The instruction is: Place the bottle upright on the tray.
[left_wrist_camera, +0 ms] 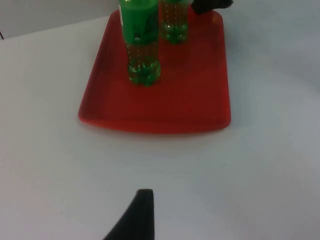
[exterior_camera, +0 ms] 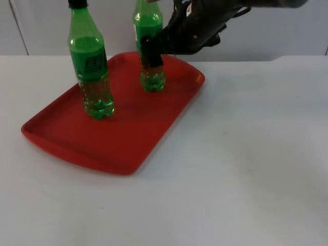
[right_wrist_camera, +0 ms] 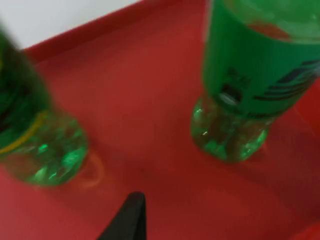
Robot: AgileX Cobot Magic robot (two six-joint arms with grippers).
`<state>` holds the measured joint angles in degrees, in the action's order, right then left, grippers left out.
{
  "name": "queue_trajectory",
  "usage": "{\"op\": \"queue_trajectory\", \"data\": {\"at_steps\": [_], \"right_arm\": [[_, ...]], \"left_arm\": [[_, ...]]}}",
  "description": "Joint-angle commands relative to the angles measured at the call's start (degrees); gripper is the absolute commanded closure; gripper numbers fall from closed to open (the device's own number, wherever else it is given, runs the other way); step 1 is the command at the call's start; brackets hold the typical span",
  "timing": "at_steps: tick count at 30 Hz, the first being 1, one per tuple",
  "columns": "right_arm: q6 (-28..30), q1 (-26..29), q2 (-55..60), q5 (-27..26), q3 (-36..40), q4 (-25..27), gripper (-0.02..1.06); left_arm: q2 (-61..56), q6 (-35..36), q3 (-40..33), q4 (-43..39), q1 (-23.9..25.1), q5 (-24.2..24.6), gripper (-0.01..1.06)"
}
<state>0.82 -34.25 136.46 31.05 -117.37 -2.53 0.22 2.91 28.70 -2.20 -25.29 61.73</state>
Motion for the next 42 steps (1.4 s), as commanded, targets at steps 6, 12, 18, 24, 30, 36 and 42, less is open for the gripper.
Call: {"op": "queue_trajectory", "data": {"at_steps": [6,12,18,24,30,36,42], "right_arm": [[0.5,-1.1,-13.3,-1.6,15.0,-0.1,-0.01],[-0.4,-1.1,-24.3,-8.3,28.6,0.1,-0.01],[-0.8,-1.1,-33.3,-14.5,39.4,1.3,-0.01],[-0.8,-1.1,-43.7,-17.3,50.8,1.3,-0.01],[-0.8,-1.1,-51.9,-17.5,57.8,1.3,-0.01],[-0.4,-1.1,-60.0,-17.4,64.2,1.3,-0.01],[-0.4,-1.1,-67.1,-17.1,67.8,1.2,-0.01]], "left_arm": [[-0.2,-0.1,-0.3,0.2,-0.4,-0.2,0.0],[-0.2,-0.1,-0.3,0.2,-0.4,-0.2,0.0],[-0.2,-0.1,-0.3,0.2,-0.4,-0.2,0.0],[-0.2,-0.1,-0.3,0.2,-0.4,-0.2,0.0],[-0.2,-0.1,-0.3,0.2,-0.4,-0.2,0.0],[-0.2,-0.1,-0.3,0.2,-0.4,-0.2,0.0],[-0.2,-0.1,-0.3,0.2,-0.4,-0.2,0.0]]}}
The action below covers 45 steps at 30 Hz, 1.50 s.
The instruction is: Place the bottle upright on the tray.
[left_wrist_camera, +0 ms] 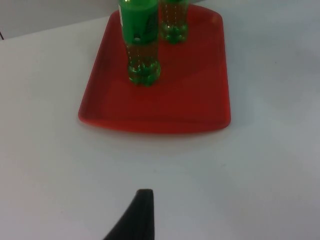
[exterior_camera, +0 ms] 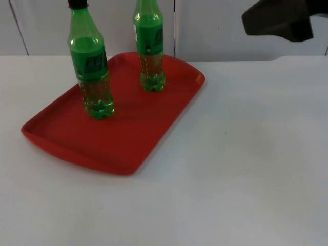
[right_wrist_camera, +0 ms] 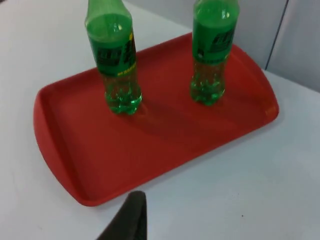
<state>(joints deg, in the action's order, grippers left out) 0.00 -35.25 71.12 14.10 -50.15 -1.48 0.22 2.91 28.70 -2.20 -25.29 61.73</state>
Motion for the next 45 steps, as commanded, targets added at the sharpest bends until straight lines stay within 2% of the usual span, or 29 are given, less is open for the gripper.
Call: {"op": "queue_trajectory", "data": {"at_steps": [1,14,29,33,45], "right_arm": [[0.5,-0.1,-2.4,-0.2,0.9,0.1,-0.01],[0.8,-0.1,-15.9,4.0,4.9,0.1,-0.01],[0.8,-0.1,-34.3,4.6,14.0,0.2,-0.01],[0.8,-0.1,-38.9,6.6,15.3,0.1,-0.01],[1.1,-0.1,-48.5,19.9,15.4,0.1,-0.01]], "left_arm": [[-0.2,-0.1,-0.3,0.2,-0.4,-0.2,0.0],[-0.2,-0.1,-0.3,0.2,-0.4,-0.2,0.0],[-0.2,-0.1,-0.3,0.2,-0.4,-0.2,0.0],[-0.2,-0.1,-0.3,0.2,-0.4,-0.2,0.0],[-0.2,-0.1,-0.3,0.2,-0.4,-0.2,0.0]]}}
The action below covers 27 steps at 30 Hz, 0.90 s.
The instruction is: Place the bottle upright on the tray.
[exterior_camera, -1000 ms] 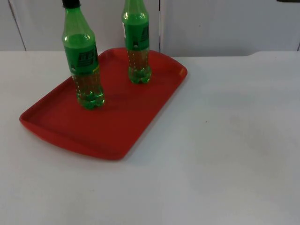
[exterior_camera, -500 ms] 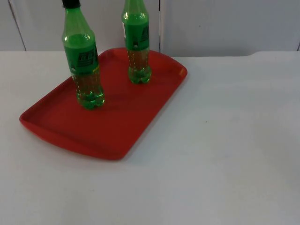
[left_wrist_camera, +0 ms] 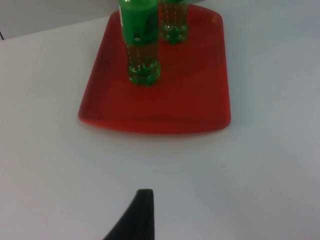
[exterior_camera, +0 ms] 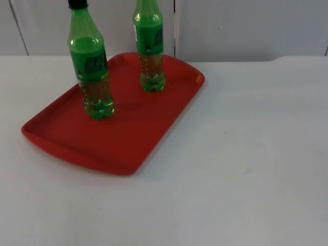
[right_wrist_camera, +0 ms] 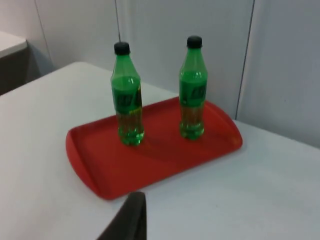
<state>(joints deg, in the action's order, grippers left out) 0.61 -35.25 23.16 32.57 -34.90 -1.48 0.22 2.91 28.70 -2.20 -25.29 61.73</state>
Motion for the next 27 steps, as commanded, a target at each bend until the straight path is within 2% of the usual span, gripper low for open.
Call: {"op": "queue_trajectory", "data": {"at_steps": [1,3,17,20,27], "right_arm": [[0.5,-0.1,-1.3,2.7,0.1,0.1,-0.01],[0.5,-0.1,-3.3,5.8,0.1,0.3,-0.01],[0.5,-0.1,-16.2,17.6,0.1,0.3,-0.01],[0.5,-0.1,-19.7,22.1,0.1,0.1,-0.01],[0.5,-0.1,-23.2,26.2,0.1,0.1,-0.01]], "left_arm": [[-0.2,-0.1,-0.3,0.2,-0.4,-0.2,0.0],[-0.2,-0.1,-0.3,0.2,-0.4,-0.2,0.0],[-0.2,-0.1,-0.3,0.2,-0.4,-0.2,0.0],[-0.2,-0.1,-0.3,0.2,-0.4,-0.2,0.0],[-0.2,-0.1,-0.3,0.2,-0.4,-0.2,0.0]]}}
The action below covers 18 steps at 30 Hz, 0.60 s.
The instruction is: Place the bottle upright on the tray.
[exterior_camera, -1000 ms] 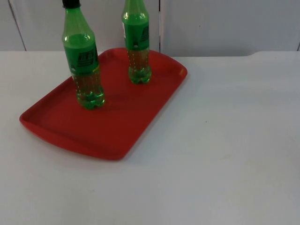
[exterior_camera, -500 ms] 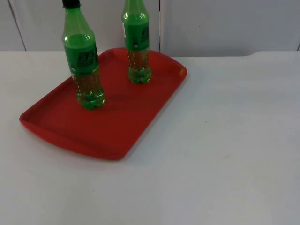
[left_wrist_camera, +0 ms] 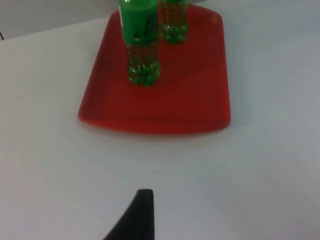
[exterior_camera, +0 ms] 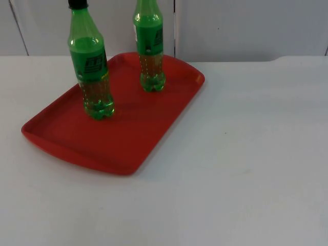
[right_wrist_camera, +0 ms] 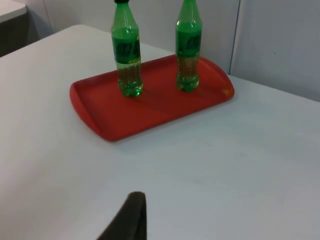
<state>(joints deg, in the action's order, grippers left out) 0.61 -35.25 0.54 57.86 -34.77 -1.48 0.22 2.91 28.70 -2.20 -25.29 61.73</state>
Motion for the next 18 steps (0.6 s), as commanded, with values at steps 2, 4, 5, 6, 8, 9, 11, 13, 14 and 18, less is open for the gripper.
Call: {"op": "queue_trajectory", "data": {"at_steps": [2,4,5,6,8,9,11,13,14,18], "right_arm": [[0.5,-0.1,-0.5,1.0,0.0,0.1,-0.01],[0.9,-0.1,-0.5,1.5,0.0,0.1,-0.01],[0.9,-0.1,-0.5,1.5,0.0,0.1,-0.01],[1.3,-0.1,-0.5,2.2,0.0,0.1,-0.01],[1.5,-0.1,-0.5,2.3,1.1,0.1,-0.01],[1.5,-0.1,-0.5,2.3,1.7,0.1,-0.01],[1.4,-0.1,-0.5,2.3,2.5,0.1,-0.01],[1.4,-0.1,-0.5,2.2,4.1,0.1,-0.01],[1.4,-0.1,-0.5,2.5,4.2,0.1,-0.01],[1.4,-0.1,-0.5,3.3,4.6,0.1,-0.01]], "left_arm": [[-0.2,-0.1,-0.3,0.2,-0.4,-0.2,0.0],[-0.2,-0.1,-0.3,0.2,-0.4,-0.2,0.0],[-0.2,-0.1,-0.3,0.2,-0.4,-0.2,0.0],[-0.2,-0.1,-0.3,0.2,-0.4,-0.2,0.0],[-0.2,-0.1,-0.3,0.2,-0.4,-0.2,0.0],[-0.2,-0.1,-0.3,0.2,-0.4,-0.2,0.0],[-0.2,-0.1,-0.3,0.2,-0.4,-0.2,0.0],[-0.2,-0.1,-0.3,0.2,-0.4,-0.2,0.0],[-0.2,-0.1,-0.3,0.2,-0.4,-0.2,0.0],[-0.2,-0.1,-0.3,0.2,-0.4,-0.2,0.0]]}}
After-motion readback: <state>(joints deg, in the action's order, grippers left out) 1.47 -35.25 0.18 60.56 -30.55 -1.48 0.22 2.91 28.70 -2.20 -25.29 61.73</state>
